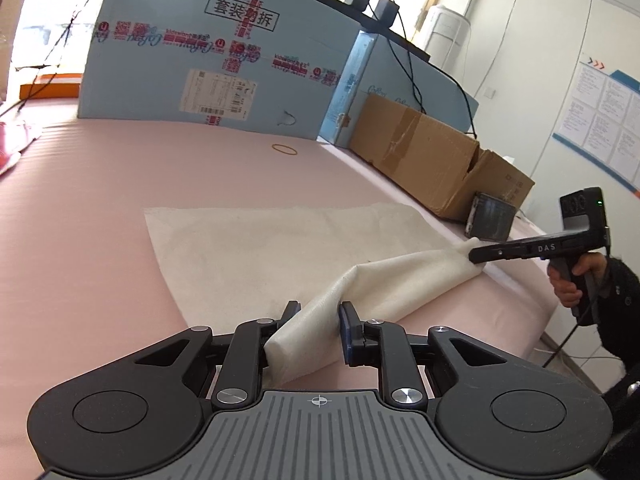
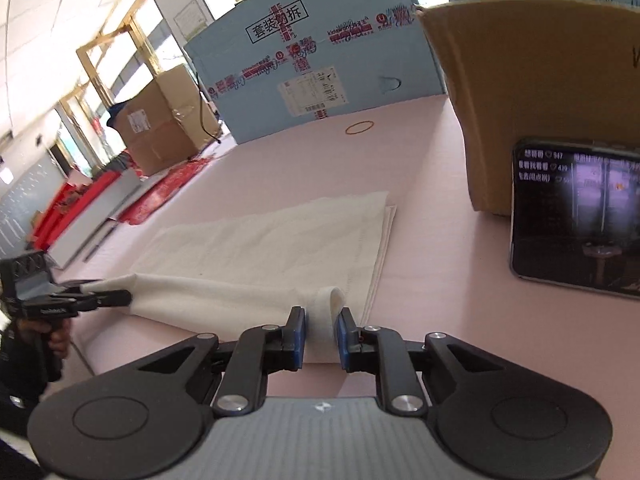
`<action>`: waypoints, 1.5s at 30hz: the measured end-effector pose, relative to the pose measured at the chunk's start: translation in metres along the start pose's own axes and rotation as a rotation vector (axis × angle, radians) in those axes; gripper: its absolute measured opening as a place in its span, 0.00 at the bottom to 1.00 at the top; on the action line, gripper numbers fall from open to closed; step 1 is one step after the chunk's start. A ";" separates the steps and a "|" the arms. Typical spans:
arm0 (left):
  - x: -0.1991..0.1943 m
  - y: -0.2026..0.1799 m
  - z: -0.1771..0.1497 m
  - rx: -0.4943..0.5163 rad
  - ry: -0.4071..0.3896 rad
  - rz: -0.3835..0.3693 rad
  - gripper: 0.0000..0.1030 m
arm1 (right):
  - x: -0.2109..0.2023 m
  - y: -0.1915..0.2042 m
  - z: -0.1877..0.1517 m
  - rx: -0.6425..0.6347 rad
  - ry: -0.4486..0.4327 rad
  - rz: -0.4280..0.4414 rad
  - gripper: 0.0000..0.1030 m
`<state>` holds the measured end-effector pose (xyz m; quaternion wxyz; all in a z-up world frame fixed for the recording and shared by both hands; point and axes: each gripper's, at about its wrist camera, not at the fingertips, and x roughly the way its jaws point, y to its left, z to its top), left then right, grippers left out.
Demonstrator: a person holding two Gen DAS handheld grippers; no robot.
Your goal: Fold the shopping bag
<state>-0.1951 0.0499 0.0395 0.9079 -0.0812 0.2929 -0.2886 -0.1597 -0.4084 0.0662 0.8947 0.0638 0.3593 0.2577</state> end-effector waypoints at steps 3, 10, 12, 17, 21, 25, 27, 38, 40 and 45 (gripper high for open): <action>-0.006 0.003 -0.001 -0.013 -0.019 0.101 0.20 | 0.001 0.021 -0.009 -0.079 -0.037 -0.124 0.18; -0.014 -0.028 -0.011 0.270 -0.024 0.470 0.40 | 0.009 0.054 -0.031 -0.300 -0.102 -0.352 0.18; -0.019 -0.040 -0.008 0.324 -0.074 0.530 0.53 | 0.012 0.063 -0.036 -0.370 -0.108 -0.386 0.18; -0.024 -0.080 0.001 0.422 -0.298 0.460 0.67 | 0.015 0.074 -0.043 -0.456 -0.115 -0.414 0.17; 0.020 -0.106 -0.001 0.480 -0.198 0.280 0.44 | 0.011 0.072 -0.043 -0.435 -0.122 -0.397 0.17; 0.049 -0.105 -0.007 0.510 -0.047 0.250 0.38 | 0.008 0.072 -0.045 -0.435 -0.132 -0.397 0.18; 0.047 -0.101 -0.006 0.465 -0.047 0.243 0.38 | 0.007 0.069 -0.044 -0.423 -0.139 -0.403 0.22; 0.044 -0.090 -0.011 0.387 -0.066 0.203 0.40 | -0.022 0.078 -0.063 -0.582 -0.133 -0.509 0.56; 0.044 -0.089 -0.011 0.382 -0.068 0.204 0.41 | -0.010 0.090 -0.068 -0.735 -0.081 -0.511 0.56; 0.043 -0.087 -0.009 0.363 -0.067 0.199 0.42 | 0.027 0.125 -0.072 -1.157 -0.036 -0.506 0.46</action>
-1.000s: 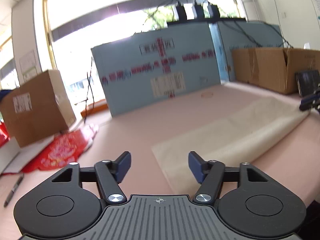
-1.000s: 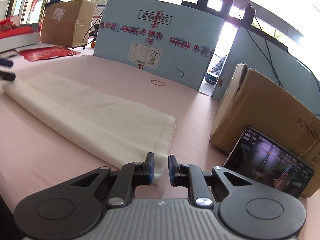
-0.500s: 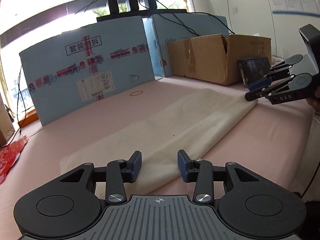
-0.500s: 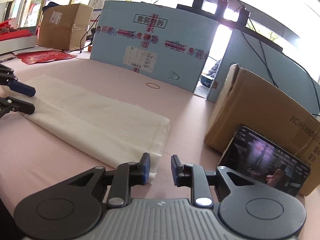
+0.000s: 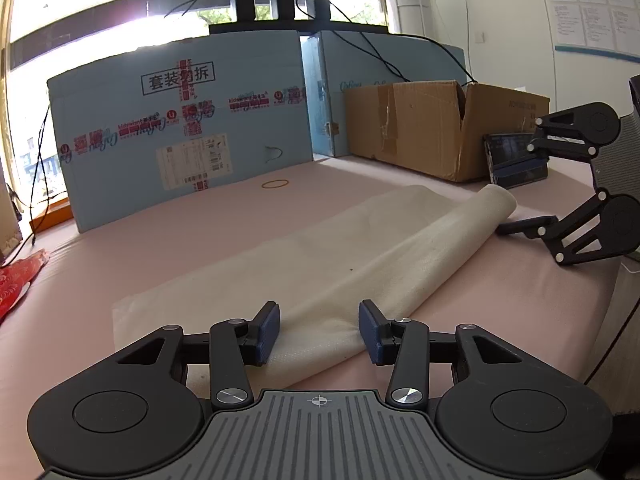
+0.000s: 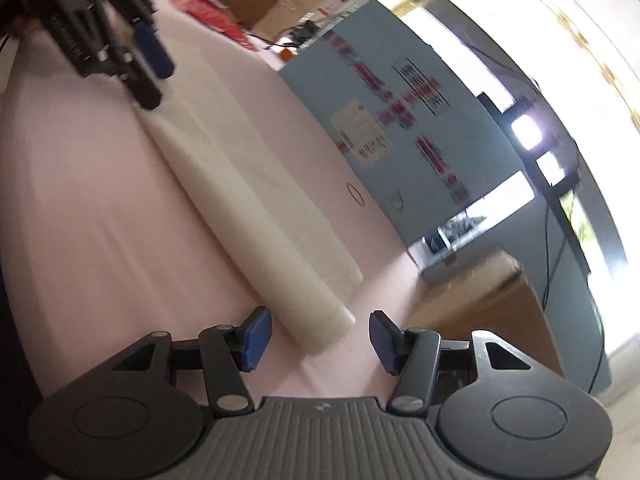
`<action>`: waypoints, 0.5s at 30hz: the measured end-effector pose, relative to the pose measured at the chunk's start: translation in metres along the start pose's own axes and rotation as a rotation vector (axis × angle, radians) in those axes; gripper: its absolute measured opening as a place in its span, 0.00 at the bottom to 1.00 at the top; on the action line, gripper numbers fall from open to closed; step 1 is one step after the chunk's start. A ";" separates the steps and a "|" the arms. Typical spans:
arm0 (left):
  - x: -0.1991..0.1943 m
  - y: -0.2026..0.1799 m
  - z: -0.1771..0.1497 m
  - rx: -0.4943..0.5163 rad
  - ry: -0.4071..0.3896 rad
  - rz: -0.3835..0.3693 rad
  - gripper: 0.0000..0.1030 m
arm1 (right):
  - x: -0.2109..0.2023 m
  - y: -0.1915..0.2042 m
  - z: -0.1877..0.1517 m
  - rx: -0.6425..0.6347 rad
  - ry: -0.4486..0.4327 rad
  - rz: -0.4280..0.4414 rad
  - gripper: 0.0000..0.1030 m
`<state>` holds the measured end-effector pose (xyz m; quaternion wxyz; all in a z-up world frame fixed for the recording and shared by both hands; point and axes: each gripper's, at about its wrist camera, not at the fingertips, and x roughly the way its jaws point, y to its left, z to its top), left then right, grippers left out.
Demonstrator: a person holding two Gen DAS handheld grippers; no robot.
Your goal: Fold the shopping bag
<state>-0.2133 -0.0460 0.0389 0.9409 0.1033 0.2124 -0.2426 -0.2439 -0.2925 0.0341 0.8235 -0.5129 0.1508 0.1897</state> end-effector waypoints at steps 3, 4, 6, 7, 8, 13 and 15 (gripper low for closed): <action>0.000 0.004 0.000 -0.027 0.001 -0.009 0.44 | 0.005 0.024 0.020 -0.251 -0.068 -0.008 0.38; 0.000 0.004 0.000 -0.029 0.001 -0.008 0.44 | 0.006 0.032 0.024 -0.327 -0.091 -0.028 0.38; 0.000 0.004 0.000 -0.028 0.003 -0.007 0.45 | 0.007 0.048 0.031 -0.470 -0.136 -0.076 0.35; 0.000 0.005 0.000 -0.027 0.004 -0.009 0.45 | 0.006 0.055 0.033 -0.527 -0.150 -0.086 0.29; -0.001 0.005 0.001 -0.026 0.006 -0.010 0.46 | 0.007 0.060 0.034 -0.564 -0.155 -0.082 0.18; -0.009 -0.008 0.006 0.121 -0.039 -0.033 0.53 | 0.004 0.066 0.034 -0.588 -0.145 -0.031 0.07; -0.014 -0.019 0.010 0.223 -0.081 -0.089 0.53 | 0.001 0.062 0.036 -0.556 -0.146 -0.004 0.07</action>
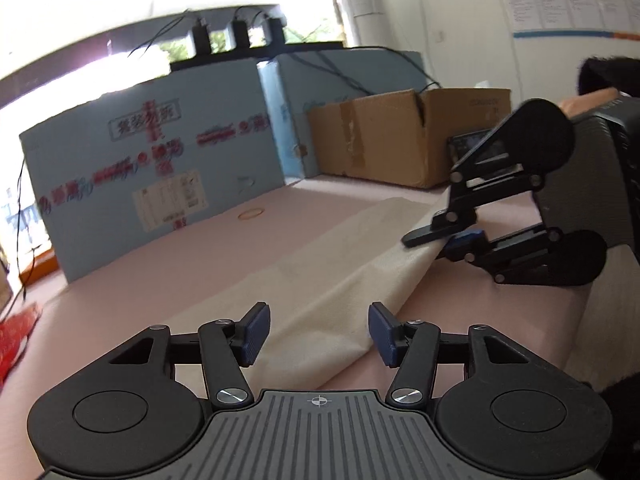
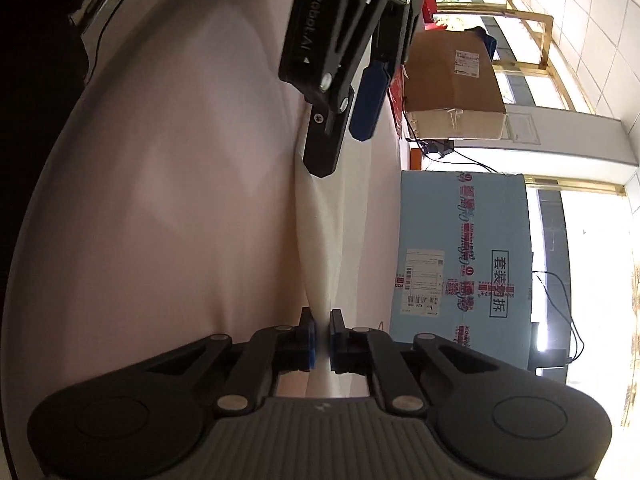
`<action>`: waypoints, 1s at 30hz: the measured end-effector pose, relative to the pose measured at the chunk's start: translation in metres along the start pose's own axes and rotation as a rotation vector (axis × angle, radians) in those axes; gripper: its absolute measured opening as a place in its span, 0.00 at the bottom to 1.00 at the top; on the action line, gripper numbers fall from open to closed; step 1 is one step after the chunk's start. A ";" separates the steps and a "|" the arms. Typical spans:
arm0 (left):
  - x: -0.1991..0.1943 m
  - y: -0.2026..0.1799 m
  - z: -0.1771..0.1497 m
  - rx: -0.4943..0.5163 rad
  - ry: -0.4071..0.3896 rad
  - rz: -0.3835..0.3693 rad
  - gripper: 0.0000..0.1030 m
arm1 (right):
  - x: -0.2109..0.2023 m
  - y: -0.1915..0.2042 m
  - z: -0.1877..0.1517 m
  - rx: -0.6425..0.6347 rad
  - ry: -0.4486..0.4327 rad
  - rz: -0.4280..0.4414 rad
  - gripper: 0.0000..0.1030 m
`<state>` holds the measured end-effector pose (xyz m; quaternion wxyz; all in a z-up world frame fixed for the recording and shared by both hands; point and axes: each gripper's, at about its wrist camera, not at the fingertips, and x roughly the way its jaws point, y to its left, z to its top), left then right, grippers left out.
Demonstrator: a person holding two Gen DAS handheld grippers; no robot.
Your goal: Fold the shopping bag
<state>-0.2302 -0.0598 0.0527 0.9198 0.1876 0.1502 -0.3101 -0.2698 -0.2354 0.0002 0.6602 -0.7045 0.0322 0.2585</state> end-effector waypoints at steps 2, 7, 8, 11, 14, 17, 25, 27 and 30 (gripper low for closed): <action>0.002 -0.007 0.005 0.052 -0.005 -0.051 0.53 | -0.003 -0.004 -0.001 0.032 -0.010 0.023 0.07; 0.012 -0.019 0.006 0.160 0.058 -0.119 0.49 | -0.024 -0.025 -0.006 0.219 -0.050 0.117 0.07; 0.012 -0.014 0.007 0.140 0.072 -0.143 0.36 | -0.028 -0.030 -0.008 0.263 -0.060 0.142 0.07; 0.012 0.010 0.008 0.022 0.112 -0.255 0.24 | -0.034 -0.053 -0.023 0.467 -0.075 0.268 0.08; 0.017 0.045 -0.003 -0.188 0.156 -0.349 0.24 | -0.024 -0.077 -0.053 0.729 -0.076 0.450 0.13; 0.018 0.075 -0.019 -0.368 0.159 -0.390 0.23 | -0.005 -0.094 -0.101 1.045 -0.094 0.628 0.18; 0.010 0.114 -0.050 -0.613 0.126 -0.407 0.24 | 0.011 -0.080 -0.209 1.645 -0.173 0.833 0.21; 0.008 0.118 -0.053 -0.637 0.120 -0.393 0.25 | 0.011 -0.073 -0.221 1.722 -0.195 0.847 0.21; 0.003 0.122 -0.059 -0.679 0.107 -0.364 0.25 | 0.017 -0.071 -0.231 1.789 -0.210 0.836 0.21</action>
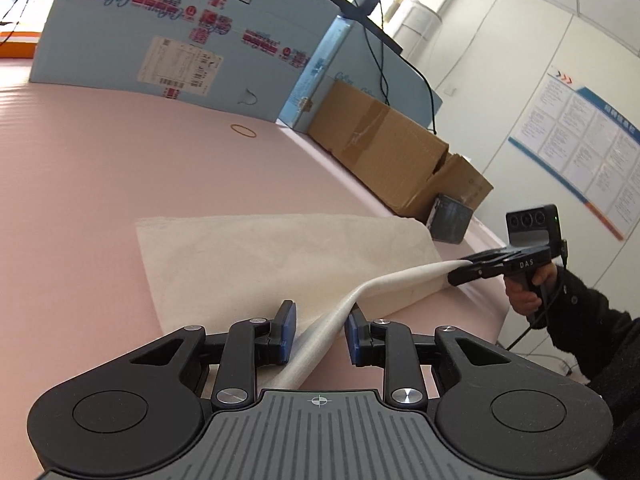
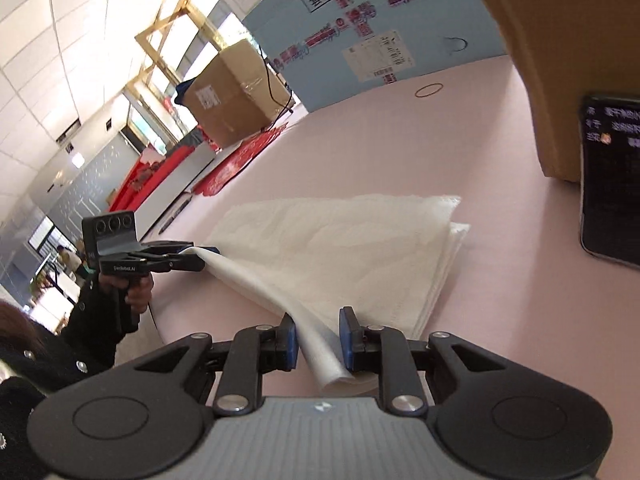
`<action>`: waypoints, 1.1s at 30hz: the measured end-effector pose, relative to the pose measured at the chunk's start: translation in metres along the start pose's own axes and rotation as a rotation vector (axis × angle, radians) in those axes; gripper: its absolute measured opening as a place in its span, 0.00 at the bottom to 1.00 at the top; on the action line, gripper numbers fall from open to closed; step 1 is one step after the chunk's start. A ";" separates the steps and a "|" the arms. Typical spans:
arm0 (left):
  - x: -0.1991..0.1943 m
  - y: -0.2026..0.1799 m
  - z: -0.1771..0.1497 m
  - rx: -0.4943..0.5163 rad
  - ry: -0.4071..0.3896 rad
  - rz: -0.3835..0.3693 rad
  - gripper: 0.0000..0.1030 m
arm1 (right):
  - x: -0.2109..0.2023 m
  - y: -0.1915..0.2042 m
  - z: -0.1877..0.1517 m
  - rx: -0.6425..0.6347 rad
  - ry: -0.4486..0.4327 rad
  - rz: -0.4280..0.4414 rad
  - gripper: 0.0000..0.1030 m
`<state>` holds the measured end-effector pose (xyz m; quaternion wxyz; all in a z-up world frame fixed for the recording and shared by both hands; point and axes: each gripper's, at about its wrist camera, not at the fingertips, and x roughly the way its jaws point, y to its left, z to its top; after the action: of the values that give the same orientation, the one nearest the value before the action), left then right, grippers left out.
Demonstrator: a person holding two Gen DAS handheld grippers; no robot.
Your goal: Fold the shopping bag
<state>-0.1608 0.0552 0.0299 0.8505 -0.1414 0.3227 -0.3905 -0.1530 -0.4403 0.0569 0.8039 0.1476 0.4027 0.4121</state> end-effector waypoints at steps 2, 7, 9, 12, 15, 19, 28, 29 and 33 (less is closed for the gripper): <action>-0.002 0.001 0.001 -0.013 -0.012 0.016 0.26 | 0.000 -0.002 0.000 0.012 -0.020 -0.013 0.21; -0.004 0.001 0.002 -0.021 -0.028 0.071 0.26 | -0.002 0.005 0.003 0.034 -0.039 -0.120 0.21; -0.004 -0.003 0.003 -0.001 -0.027 0.112 0.26 | 0.000 0.012 0.006 0.028 -0.049 -0.184 0.23; -0.003 -0.011 0.005 0.047 -0.027 0.176 0.26 | 0.003 0.019 0.007 0.045 -0.053 -0.277 0.22; -0.002 -0.019 0.005 0.091 -0.043 0.274 0.35 | 0.012 0.031 0.004 -0.005 -0.063 -0.384 0.22; -0.001 -0.031 -0.002 0.167 -0.077 0.507 0.66 | 0.029 0.057 -0.007 -0.158 -0.072 -0.600 0.42; -0.004 -0.074 -0.004 0.464 -0.190 0.782 0.75 | 0.049 0.085 -0.038 -0.403 -0.136 -0.809 0.53; -0.003 -0.084 -0.004 0.502 -0.228 0.765 0.75 | 0.051 0.088 -0.039 -0.423 -0.134 -0.820 0.53; 0.017 -0.114 -0.002 0.618 -0.241 0.604 0.65 | 0.054 0.093 -0.041 -0.461 -0.129 -0.837 0.53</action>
<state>-0.2192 -0.0329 0.0771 0.9602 0.1754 0.1161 -0.1836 -0.2171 -0.3453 0.0552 0.9358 -0.1841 0.2749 0.1219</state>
